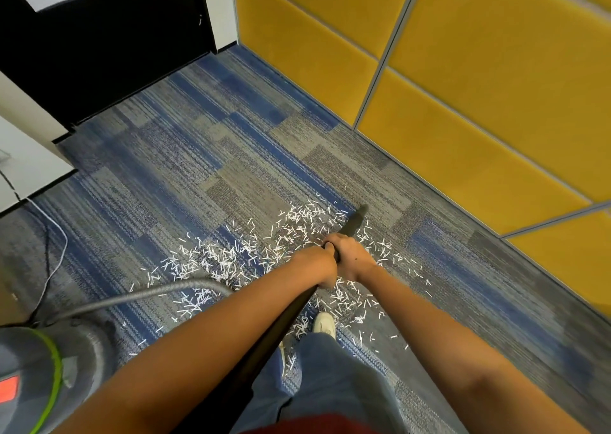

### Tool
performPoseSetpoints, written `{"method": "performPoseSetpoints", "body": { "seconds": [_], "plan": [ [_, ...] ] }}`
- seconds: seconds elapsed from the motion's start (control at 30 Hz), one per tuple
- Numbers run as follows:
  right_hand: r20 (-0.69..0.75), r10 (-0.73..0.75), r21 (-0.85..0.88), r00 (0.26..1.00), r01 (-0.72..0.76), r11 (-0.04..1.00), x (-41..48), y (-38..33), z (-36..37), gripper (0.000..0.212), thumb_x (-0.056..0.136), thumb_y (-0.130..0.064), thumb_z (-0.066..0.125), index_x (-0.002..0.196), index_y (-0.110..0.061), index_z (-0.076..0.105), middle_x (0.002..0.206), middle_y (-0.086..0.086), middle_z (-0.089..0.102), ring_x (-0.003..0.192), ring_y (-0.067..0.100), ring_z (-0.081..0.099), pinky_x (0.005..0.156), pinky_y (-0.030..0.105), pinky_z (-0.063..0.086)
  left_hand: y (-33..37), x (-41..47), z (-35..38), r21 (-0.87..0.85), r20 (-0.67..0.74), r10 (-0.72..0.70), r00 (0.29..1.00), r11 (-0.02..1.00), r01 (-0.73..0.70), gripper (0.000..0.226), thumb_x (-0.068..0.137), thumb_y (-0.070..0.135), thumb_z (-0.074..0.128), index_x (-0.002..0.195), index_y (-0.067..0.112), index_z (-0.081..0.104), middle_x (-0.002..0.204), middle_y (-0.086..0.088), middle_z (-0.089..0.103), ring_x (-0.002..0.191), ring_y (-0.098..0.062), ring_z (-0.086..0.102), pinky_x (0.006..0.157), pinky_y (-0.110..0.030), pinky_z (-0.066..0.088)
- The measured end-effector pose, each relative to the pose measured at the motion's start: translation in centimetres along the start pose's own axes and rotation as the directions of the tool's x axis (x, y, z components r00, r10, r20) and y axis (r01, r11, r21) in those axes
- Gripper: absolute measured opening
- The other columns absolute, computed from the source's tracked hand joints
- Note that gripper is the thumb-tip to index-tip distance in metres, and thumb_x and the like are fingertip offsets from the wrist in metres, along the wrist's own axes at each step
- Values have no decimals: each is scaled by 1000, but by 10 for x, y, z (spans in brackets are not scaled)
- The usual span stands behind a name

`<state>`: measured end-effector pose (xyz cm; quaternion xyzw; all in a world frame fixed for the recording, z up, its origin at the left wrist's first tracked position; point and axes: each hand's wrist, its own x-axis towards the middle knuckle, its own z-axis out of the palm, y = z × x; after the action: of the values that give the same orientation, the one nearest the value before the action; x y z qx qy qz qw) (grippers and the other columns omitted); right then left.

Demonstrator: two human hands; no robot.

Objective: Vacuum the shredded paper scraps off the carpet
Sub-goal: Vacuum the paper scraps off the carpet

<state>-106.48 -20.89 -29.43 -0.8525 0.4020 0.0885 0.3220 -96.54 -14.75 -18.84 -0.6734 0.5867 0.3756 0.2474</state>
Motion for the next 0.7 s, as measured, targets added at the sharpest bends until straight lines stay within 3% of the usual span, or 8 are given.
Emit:
{"method": "performPoseSetpoints", "body": {
  "seconds": [0.43, 0.6, 0.7],
  "plan": [
    [54, -36, -25, 998, 37, 999, 61, 7, -30, 35, 80, -1, 63, 113, -16, 58, 117, 5, 57, 102, 26, 59, 94, 40, 47, -2, 36, -36, -119, -26, -123, 992, 986, 119, 78, 94, 12, 47, 151, 16, -6, 123, -10, 51, 109, -25, 56, 80, -31, 48],
    [51, -49, 6, 997, 49, 999, 69, 13, -34, 30, 81, 0, 62, 106, -16, 60, 113, 5, 60, 101, 24, 59, 94, 40, 48, -2, 46, -46, -125, 12, -127, 992, 984, 127, 74, 92, 11, 49, 150, 14, 3, 101, -8, 49, 102, -23, 59, 74, -29, 47],
    [54, -54, 14, 997, 53, 998, 65, 17, -35, 31, 81, -1, 63, 108, -15, 60, 113, 4, 59, 101, 24, 59, 95, 40, 47, 3, 46, -47, -105, 11, -130, 991, 986, 130, 78, 92, 11, 49, 151, 15, -2, 112, -9, 50, 104, -23, 58, 75, -30, 47]
  ]
}}
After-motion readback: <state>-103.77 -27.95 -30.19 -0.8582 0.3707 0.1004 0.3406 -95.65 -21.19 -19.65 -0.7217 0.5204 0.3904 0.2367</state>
